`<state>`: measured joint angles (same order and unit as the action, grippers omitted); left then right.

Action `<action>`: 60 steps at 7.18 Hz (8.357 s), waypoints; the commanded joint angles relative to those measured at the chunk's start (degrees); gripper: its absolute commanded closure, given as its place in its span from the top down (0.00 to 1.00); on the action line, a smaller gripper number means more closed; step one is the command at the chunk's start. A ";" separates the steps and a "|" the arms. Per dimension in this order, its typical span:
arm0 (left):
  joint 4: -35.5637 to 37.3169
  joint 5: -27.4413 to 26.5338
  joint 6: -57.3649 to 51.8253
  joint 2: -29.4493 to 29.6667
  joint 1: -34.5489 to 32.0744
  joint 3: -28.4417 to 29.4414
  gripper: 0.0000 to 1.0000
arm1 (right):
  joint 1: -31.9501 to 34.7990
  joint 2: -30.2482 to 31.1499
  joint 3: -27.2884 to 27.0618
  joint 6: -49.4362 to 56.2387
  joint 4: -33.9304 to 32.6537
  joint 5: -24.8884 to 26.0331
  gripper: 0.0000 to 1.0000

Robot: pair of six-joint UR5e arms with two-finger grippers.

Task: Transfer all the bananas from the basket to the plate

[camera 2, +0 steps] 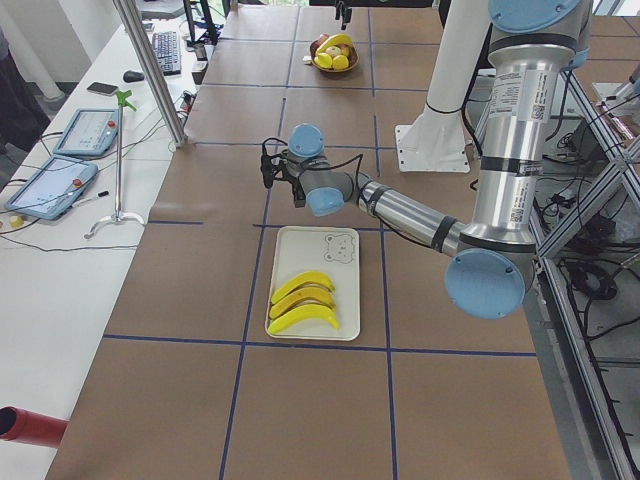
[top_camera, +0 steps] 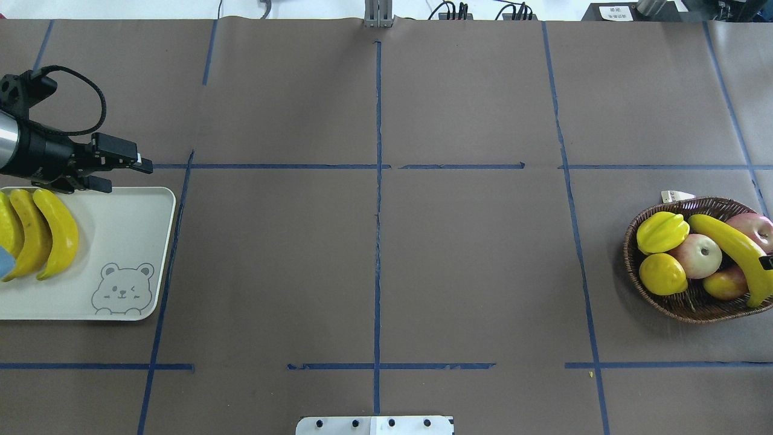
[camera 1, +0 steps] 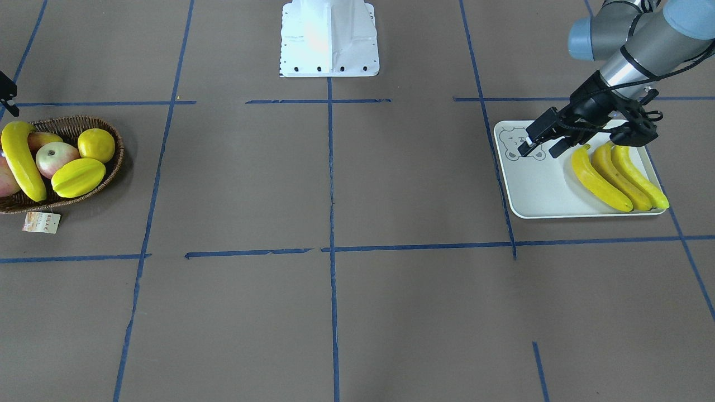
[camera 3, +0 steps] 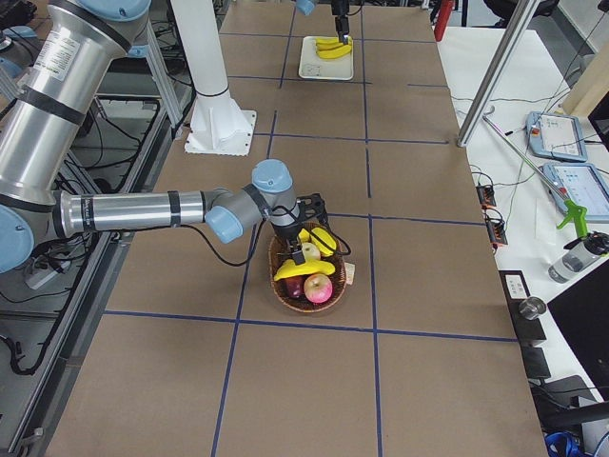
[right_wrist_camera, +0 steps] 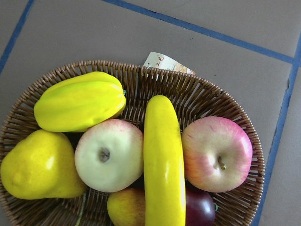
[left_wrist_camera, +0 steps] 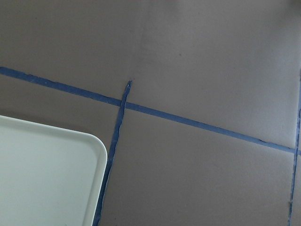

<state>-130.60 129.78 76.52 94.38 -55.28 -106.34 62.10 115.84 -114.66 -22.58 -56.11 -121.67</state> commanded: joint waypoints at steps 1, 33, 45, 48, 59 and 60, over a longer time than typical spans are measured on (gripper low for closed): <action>-0.01 -0.05 0.03 0.88 0.79 -0.01 1.00 | -2.50 -0.43 3.20 -0.27 0.30 2.56 0.97; 0.78 -3.83 18.83 20.40 11.33 2.63 1.00 | -36.58 -39.37 0.39 -57.13 10.98 22.32 0.03; 0.96 -16.57 29.39 32.18 21.97 12.12 0.76 | -44.44 -50.79 8.75 -58.81 11.02 32.45 0.05; 0.87 -16.48 29.39 32.36 21.97 12.12 0.72 | -44.52 -50.80 8.75 -58.81 11.02 32.63 0.06; 4.21 -16.49 29.48 25.36 18.57 9.94 0.00 | -37.98 -40.91 -1.40 -58.72 2.91 21.36 1.00; 9.95 -16.48 29.30 22.89 16.89 7.49 0.00 | -31.75 -38.08 -4.58 -57.33 -2.46 13.38 1.00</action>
<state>-124.96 113.24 106.05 120.34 -36.50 -96.76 24.18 73.81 -115.02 -81.11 -52.47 -99.99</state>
